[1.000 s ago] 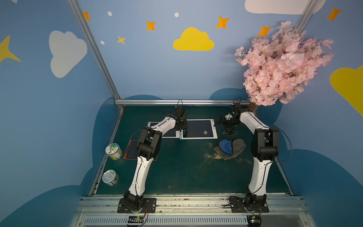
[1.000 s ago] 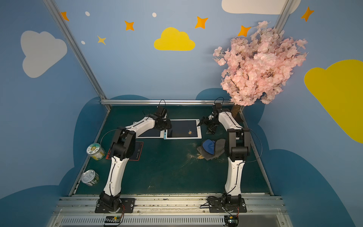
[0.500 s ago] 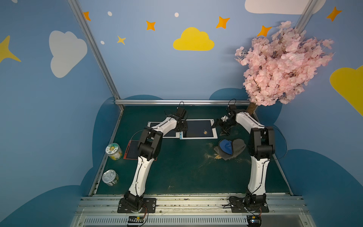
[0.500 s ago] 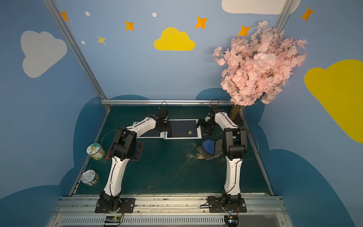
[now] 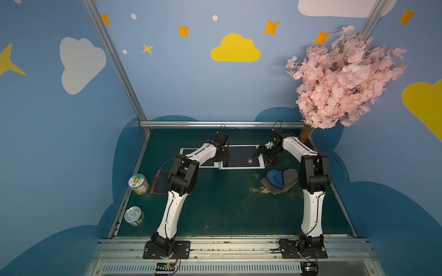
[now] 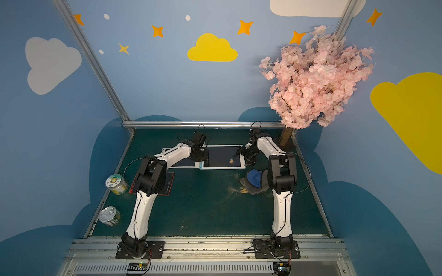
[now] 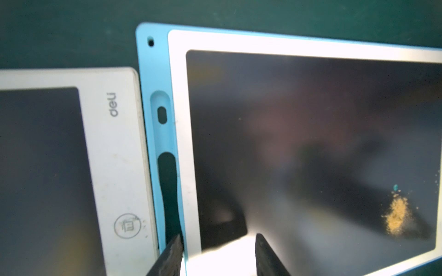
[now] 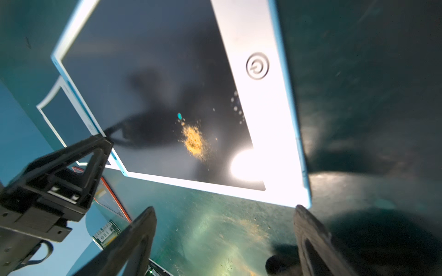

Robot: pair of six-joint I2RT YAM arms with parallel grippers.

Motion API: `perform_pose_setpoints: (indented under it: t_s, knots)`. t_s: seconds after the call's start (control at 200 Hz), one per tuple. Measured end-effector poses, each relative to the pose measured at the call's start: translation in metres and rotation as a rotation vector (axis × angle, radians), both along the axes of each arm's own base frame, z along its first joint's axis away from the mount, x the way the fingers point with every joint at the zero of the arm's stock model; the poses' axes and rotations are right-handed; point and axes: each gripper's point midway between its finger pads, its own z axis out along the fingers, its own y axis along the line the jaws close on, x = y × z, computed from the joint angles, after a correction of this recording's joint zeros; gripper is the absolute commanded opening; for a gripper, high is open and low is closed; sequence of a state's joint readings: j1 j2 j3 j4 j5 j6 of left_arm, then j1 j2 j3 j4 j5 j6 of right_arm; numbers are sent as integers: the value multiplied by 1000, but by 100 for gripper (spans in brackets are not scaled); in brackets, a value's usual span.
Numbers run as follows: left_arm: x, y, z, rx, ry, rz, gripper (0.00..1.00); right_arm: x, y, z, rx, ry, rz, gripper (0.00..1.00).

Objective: Wipe the drawing tablet
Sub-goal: Move the drawing tablet to the center of the board.

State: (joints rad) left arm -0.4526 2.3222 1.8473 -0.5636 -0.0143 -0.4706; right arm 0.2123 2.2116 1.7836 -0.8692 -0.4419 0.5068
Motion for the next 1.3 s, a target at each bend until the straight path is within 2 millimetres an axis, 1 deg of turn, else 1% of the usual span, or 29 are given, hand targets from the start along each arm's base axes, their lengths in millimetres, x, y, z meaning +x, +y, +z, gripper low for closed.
perform_pose_setpoints:
  t_s: [0.085,0.25,0.42,0.546,0.661,0.726,0.791,0.886,0.966,1.101,1.221,1.301]
  knots:
    - [-7,2,0,-2,5,-3,49,-11,0,-12,-10,33,9,90]
    - [-20,3,-1,-10,11,-13,49,-14,-12,-12,-20,27,-12,90]
    - [-22,3,0,-16,4,-15,49,-8,-26,-14,-49,23,-51,90]
    - [-22,3,-1,-18,2,-15,49,3,-33,-6,-68,-8,-68,90]
    - [-22,3,0,-18,1,-15,49,17,-29,-2,-60,-51,-67,90]
    - [-22,3,0,-18,1,-15,49,20,-25,-7,-54,-59,-58,90]
    - [-22,3,-1,-18,2,-15,49,19,-19,-18,-51,-48,-40,90]
    - [-25,3,-1,-19,5,-19,49,23,-8,-16,-34,-77,-18,90]
    - [-27,4,-1,-21,6,-21,49,19,0,-16,-29,-89,4,90]
    - [-32,8,-2,-20,5,-23,49,9,4,-16,-17,-114,20,89]
    - [-41,14,-2,-16,8,-22,49,-12,9,-16,6,-113,37,89]
    - [-49,21,-2,-11,13,-17,49,-31,16,-15,10,-106,63,89]
